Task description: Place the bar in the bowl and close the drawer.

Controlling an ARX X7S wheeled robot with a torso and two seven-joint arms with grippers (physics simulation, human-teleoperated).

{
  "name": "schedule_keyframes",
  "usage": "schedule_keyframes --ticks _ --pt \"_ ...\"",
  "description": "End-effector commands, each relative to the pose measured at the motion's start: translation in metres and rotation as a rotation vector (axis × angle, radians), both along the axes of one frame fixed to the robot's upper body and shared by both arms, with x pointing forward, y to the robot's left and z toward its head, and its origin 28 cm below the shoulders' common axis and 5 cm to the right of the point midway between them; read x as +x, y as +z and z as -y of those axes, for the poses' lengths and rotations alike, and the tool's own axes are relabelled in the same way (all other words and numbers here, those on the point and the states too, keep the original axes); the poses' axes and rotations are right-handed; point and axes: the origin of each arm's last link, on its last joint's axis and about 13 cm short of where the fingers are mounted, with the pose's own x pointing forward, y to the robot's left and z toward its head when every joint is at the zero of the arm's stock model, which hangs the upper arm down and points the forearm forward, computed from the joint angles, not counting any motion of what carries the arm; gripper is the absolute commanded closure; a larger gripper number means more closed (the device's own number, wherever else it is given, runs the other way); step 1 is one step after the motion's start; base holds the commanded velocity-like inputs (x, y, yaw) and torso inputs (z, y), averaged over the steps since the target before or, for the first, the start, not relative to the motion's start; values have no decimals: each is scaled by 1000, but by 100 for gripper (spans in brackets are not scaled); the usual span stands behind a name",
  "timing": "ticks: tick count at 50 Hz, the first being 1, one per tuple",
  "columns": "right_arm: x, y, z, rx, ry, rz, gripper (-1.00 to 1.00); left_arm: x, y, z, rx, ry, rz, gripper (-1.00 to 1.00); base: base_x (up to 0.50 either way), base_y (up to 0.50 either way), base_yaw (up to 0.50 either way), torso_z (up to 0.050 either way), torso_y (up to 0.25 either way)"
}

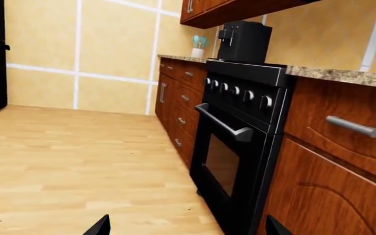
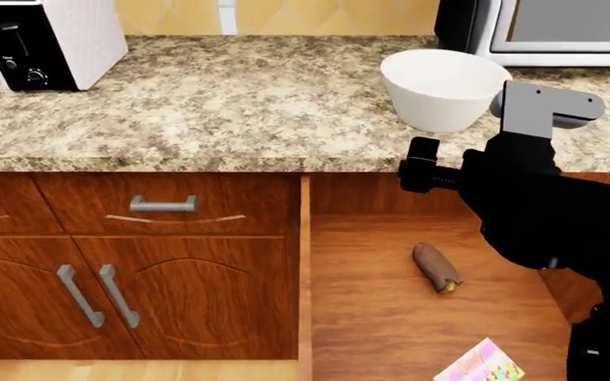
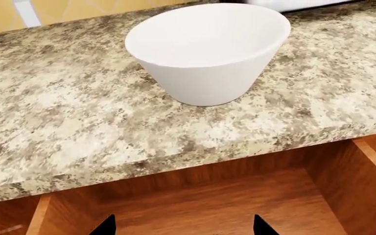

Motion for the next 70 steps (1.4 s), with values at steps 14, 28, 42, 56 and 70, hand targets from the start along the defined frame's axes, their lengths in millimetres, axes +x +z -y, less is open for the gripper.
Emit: schedule_keyframes --ticks 14,28,42,56,70 --pt "-1 -1 0 7 -1 0 -100 2 0 0 -1 -5 2 -100 117 0 0 0 0" --pt "-4 2 -1 8 -6 2 -100 1 0 -1 -1 -7 5 -100 74 0 0 0 0" --pt "-28 24 2 -14 -140 -66 -100 -5 -6 0 -10 -11 -8 -100 0 0 0 0 0" --pt "-70 32 7 22 -395 -250 -100 -12 -11 -2 -18 -25 -17 -100 0 0 0 0 0" --pt "-96 16 6 102 -486 -374 -100 -10 -15 -4 -27 -32 -24 -100 0 0 0 0 0"
